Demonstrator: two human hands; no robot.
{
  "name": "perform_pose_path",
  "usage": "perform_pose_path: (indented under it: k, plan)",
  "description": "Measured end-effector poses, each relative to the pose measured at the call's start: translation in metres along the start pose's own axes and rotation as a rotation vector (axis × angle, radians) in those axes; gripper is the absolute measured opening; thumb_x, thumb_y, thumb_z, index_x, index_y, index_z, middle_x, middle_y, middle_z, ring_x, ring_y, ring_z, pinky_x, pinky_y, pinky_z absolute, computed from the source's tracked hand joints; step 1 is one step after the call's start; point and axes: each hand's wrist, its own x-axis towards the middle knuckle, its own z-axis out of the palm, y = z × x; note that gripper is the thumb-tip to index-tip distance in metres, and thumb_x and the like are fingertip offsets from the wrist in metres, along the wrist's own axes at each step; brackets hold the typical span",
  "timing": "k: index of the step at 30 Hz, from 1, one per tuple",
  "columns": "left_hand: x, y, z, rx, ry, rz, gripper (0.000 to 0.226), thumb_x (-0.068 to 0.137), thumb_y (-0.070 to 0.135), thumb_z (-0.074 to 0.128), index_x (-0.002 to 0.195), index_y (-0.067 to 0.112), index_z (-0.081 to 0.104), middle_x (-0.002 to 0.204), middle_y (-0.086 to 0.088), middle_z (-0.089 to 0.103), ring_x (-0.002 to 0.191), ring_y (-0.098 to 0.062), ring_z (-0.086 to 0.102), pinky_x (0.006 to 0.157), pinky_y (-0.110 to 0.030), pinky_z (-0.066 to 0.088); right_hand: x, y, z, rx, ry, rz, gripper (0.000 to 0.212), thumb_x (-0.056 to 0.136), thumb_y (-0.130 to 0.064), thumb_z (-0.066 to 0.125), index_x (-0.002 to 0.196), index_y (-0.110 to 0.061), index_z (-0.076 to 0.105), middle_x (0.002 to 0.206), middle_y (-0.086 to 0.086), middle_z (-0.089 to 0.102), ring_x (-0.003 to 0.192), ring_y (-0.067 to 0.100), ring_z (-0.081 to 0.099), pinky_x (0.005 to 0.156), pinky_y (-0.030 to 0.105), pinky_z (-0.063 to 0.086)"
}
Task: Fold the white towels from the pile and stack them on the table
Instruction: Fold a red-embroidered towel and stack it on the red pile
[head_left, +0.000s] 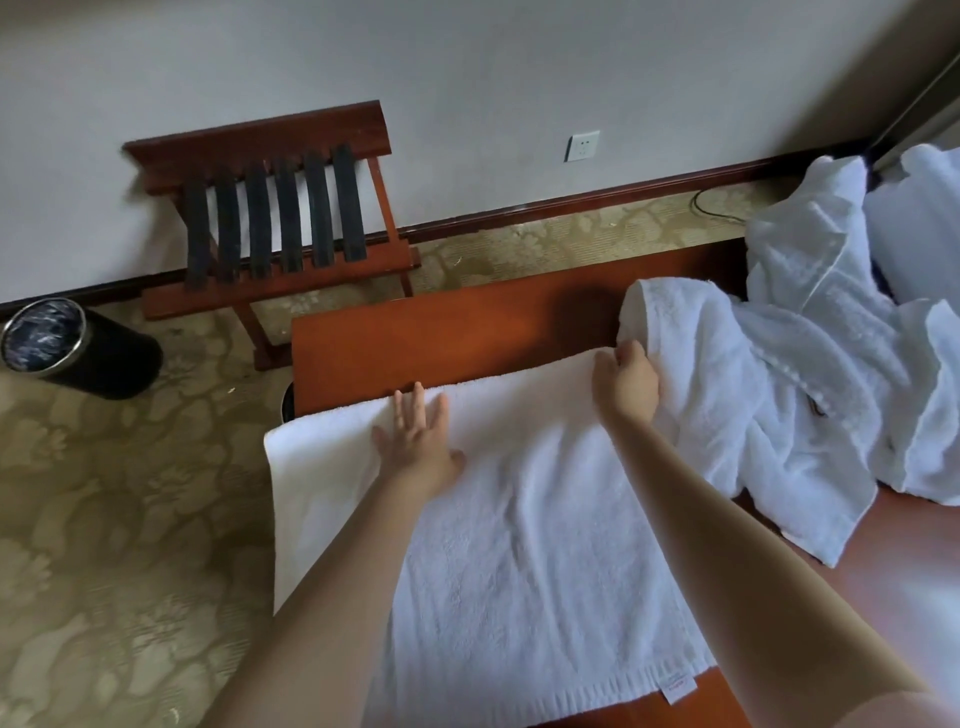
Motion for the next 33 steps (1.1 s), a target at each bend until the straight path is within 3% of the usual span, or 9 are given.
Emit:
perform_pose_path:
  k: [6, 9, 13, 16, 19, 22, 26, 29, 33]
  plan:
    - [-0.002, 0.001, -0.003, 0.017, -0.014, -0.005, 0.081, 0.093, 0.048, 0.039, 0.151, 0.027, -0.014, 0.153, -0.004, -0.034, 0.14, -0.029, -0.032, 0.112, -0.059, -0.002, -0.008, 0.009, -0.006, -0.016, 0.008, -0.109, 0.013, 0.092, -0.024, 0.048, 0.087, -0.013, 0.047, 0.076, -0.002, 0.055, 0.078, 0.026, 0.057, 0.061, 0.03, 0.035]
    - [-0.007, 0.007, -0.001, 0.039, 0.14, 0.005, 0.077, 0.093, 0.04, 0.046, 0.153, 0.022, 0.001, 0.158, -0.005, -0.021, 0.144, -0.031, -0.021, 0.114, -0.055, 0.003, -0.029, 0.014, -0.004, -0.174, 0.109, -0.423, 0.026, 0.09, -0.02, 0.057, 0.112, -0.006, 0.054, 0.114, 0.011, 0.058, 0.106, 0.03, 0.054, 0.085, 0.041, 0.044]
    - [-0.019, 0.019, 0.017, 0.064, 0.345, 0.163, 0.057, 0.094, 0.032, 0.041, 0.148, 0.022, 0.027, 0.16, -0.001, 0.008, 0.146, -0.024, 0.004, 0.115, -0.047, 0.014, -0.061, 0.033, 0.01, -0.301, 0.058, -0.781, 0.037, 0.091, -0.023, 0.051, 0.123, -0.006, 0.056, 0.129, 0.017, 0.055, 0.118, 0.033, 0.051, 0.094, 0.045, 0.042]
    - [-0.018, 0.019, 0.025, 0.046, 0.256, 0.138, 0.057, 0.101, 0.036, 0.027, 0.153, 0.025, 0.008, 0.16, 0.003, -0.009, 0.147, -0.022, -0.009, 0.117, -0.048, 0.006, -0.071, 0.067, 0.007, -0.444, -0.188, -0.726, 0.046, 0.097, -0.023, 0.048, 0.141, -0.011, 0.045, 0.15, 0.014, 0.037, 0.141, 0.033, 0.03, 0.111, 0.055, 0.028]
    - [-0.017, 0.019, 0.021, 0.086, 0.191, 0.131, 0.057, 0.102, 0.037, 0.023, 0.153, 0.025, 0.002, 0.159, 0.003, -0.015, 0.146, -0.023, -0.015, 0.118, -0.049, 0.005, -0.066, 0.092, -0.01, -0.475, -0.185, -0.484, 0.051, 0.1, -0.023, 0.04, 0.15, -0.02, 0.029, 0.158, 0.007, 0.022, 0.147, 0.026, 0.015, 0.113, 0.052, 0.021]
    - [-0.023, 0.033, 0.013, 0.11, 0.205, 0.08, 0.054, 0.101, 0.03, 0.032, 0.15, 0.018, 0.016, 0.161, -0.001, -0.004, 0.147, -0.029, -0.008, 0.117, -0.047, 0.009, -0.072, 0.096, -0.03, -0.332, -0.152, -0.497, 0.045, 0.1, -0.021, 0.043, 0.143, -0.01, 0.041, 0.149, 0.012, 0.039, 0.139, 0.03, 0.033, 0.107, 0.049, 0.035]
    - [-0.049, 0.064, 0.021, 0.067, 0.483, 0.312, 0.024, 0.086, 0.012, 0.053, 0.108, 0.005, 0.06, 0.13, -0.015, 0.049, 0.119, -0.036, 0.043, 0.088, -0.04, 0.038, -0.094, 0.108, -0.058, -0.134, 0.056, -0.472, 0.025, 0.094, -0.012, 0.054, 0.116, -0.004, 0.061, 0.109, 0.01, 0.061, 0.098, 0.029, 0.058, 0.074, 0.035, 0.047]
    - [-0.065, 0.083, 0.036, 0.03, 0.411, 0.353, 0.026, 0.091, 0.022, 0.049, 0.111, 0.01, 0.06, 0.123, -0.006, 0.049, 0.112, -0.028, 0.043, 0.083, -0.034, 0.038, -0.106, 0.124, -0.074, -0.121, 0.031, -0.287, 0.013, 0.094, -0.014, 0.051, 0.098, -0.01, 0.063, 0.092, 0.004, 0.064, 0.081, 0.026, 0.059, 0.06, 0.029, 0.036]
    - [-0.074, 0.089, 0.056, -0.04, 0.238, 0.285, 0.04, 0.096, 0.032, 0.045, 0.131, 0.014, 0.048, 0.149, -0.004, 0.03, 0.132, -0.025, 0.031, 0.096, -0.034, 0.037, -0.123, 0.138, -0.089, -0.155, -0.191, -0.166, 0.006, 0.091, -0.024, 0.053, 0.088, -0.022, 0.057, 0.067, -0.007, 0.058, 0.059, 0.017, 0.056, 0.046, 0.026, 0.031]
